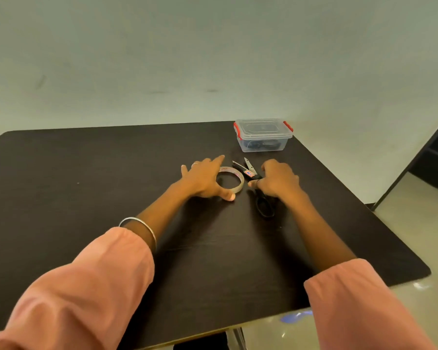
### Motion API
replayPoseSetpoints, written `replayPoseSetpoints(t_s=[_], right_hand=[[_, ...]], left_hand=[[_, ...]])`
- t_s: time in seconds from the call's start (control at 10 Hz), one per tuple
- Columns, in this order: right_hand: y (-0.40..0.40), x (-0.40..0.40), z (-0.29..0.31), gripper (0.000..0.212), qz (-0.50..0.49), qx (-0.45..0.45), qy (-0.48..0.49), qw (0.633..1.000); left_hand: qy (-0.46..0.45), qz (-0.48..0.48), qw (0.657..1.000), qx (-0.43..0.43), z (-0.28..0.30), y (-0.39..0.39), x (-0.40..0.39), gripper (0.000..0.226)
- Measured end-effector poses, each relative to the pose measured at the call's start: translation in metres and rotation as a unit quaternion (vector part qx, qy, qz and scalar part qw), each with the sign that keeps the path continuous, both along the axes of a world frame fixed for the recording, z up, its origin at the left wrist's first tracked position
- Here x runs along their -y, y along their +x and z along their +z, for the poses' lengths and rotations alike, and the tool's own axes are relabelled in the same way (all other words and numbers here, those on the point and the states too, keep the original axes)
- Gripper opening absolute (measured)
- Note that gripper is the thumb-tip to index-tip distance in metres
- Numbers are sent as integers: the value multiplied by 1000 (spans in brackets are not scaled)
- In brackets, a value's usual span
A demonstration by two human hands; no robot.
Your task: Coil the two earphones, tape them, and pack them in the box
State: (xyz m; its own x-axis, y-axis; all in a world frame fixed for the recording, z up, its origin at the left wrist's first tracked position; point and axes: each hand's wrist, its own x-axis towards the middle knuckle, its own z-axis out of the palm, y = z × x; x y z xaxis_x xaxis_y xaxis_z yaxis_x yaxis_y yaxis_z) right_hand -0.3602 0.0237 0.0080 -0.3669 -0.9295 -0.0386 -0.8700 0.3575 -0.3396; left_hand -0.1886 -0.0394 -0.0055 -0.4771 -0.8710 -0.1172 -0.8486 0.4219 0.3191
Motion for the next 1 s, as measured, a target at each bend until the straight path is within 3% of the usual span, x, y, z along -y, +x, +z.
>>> replayPoseSetpoints(t_s=[0.1, 0.2, 0.3, 0.5, 0.7, 0.9, 1.0], right_hand=[[9, -8, -8, 34, -10, -43, -49, 998], [3, -12, -12, 25, -30, -25, -95, 995], [-20, -14, -13, 26, -77, -19, -134, 988], [-73, -19, -16, 29, -155, -5, -143, 977], [-85, -14, -28, 28, -152, -14, -147, 977], [-83, -14, -33, 31, -144, -65, -122, 980], [-75, -16, -29, 35, -143, -94, -118, 978]], left_hand=[[-19, 30, 998, -49, -2, -5, -7, 117], [-34, 38, 993, -107, -8, -10, -12, 119], [-56, 33, 989, -136, -8, -26, -21, 116], [-72, 11, 992, -101, -2, -79, -31, 111], [-67, 35, 995, -57, -3, -104, -34, 108], [-45, 9, 997, -65, -2, -92, -36, 107], [-55, -4, 992, -112, 3, -79, -33, 95]])
